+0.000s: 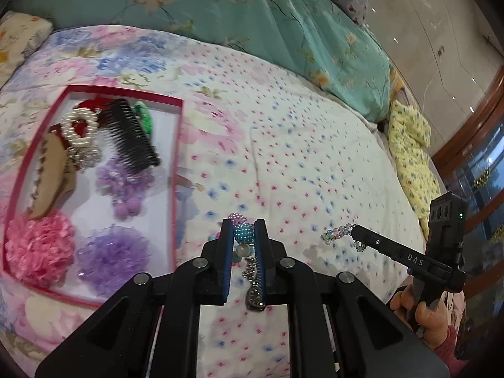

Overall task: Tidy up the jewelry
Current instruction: 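Carry both beaded bracelets into the tray and open both tools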

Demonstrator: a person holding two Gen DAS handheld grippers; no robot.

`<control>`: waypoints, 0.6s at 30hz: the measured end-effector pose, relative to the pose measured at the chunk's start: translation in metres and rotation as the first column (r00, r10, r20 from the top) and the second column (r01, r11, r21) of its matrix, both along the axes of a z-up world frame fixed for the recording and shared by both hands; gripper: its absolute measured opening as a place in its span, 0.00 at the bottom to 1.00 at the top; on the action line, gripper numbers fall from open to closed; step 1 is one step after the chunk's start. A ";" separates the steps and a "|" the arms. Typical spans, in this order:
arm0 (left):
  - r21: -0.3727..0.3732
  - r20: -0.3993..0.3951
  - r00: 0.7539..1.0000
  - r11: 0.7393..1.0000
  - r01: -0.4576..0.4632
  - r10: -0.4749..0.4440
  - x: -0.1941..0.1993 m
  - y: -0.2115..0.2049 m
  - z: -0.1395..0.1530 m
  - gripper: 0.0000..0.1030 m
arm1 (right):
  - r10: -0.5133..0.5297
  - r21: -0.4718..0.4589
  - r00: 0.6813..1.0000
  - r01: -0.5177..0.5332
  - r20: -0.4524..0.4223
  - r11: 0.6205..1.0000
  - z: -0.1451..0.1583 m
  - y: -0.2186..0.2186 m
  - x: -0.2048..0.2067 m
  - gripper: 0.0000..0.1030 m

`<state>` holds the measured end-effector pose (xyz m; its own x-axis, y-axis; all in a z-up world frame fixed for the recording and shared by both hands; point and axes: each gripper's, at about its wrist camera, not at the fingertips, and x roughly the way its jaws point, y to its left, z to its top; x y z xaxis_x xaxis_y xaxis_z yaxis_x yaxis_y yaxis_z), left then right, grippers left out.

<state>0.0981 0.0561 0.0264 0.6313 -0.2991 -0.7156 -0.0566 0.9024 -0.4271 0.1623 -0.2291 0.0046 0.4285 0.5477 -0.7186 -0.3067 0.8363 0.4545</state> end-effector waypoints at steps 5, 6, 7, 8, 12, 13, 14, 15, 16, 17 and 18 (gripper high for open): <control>-0.006 0.017 0.999 0.999 -0.048 0.048 -0.016 0.021 0.003 0.10 | 0.039 0.011 0.999 -0.039 0.007 0.999 0.006 0.020 -0.005 0.07; -0.007 0.018 0.998 0.998 -0.055 0.055 -0.018 0.024 0.003 0.10 | 0.049 0.010 0.999 -0.049 0.009 0.999 0.007 0.025 -0.006 0.07; -0.009 0.021 0.998 0.998 -0.065 0.065 -0.021 0.028 0.004 0.10 | 0.060 0.011 0.998 -0.060 0.009 0.998 0.007 0.030 -0.007 0.07; -0.011 0.023 0.997 0.997 -0.075 0.075 -0.024 0.033 0.004 0.10 | 0.070 0.015 0.997 -0.071 0.009 0.997 0.008 0.035 -0.008 0.07; -0.014 0.033 0.994 0.994 -0.107 0.108 -0.033 0.047 0.006 0.10 | 0.114 0.025 0.993 -0.114 0.009 0.993 0.011 0.056 -0.010 0.07; -0.013 0.035 0.992 0.993 -0.117 0.117 -0.036 0.052 0.006 0.10 | 0.122 0.027 0.992 -0.122 0.009 0.992 0.012 0.060 -0.011 0.07; -0.012 0.036 0.991 0.992 -0.127 0.127 -0.038 0.056 0.006 0.10 | 0.135 0.029 0.991 -0.136 0.011 0.990 0.013 0.067 -0.012 0.07; -0.014 0.037 0.990 0.991 -0.135 0.135 -0.040 0.061 0.006 0.10 | 0.150 0.030 0.989 -0.150 0.013 0.988 0.014 0.074 -0.012 0.07; -0.019 0.039 0.989 0.989 -0.145 0.146 -0.042 0.066 0.006 0.10 | 0.159 0.031 0.987 -0.159 0.014 0.987 0.015 0.079 -0.013 0.07; -0.022 0.041 0.987 0.987 -0.158 0.158 -0.044 0.072 0.006 0.10 | 0.173 0.034 0.985 -0.173 0.016 0.984 0.016 0.086 -0.014 0.07; -0.022 0.043 0.985 0.986 -0.167 0.168 -0.046 0.077 0.007 0.10 | 0.181 0.037 0.983 -0.181 0.017 0.983 0.017 0.090 -0.015 0.07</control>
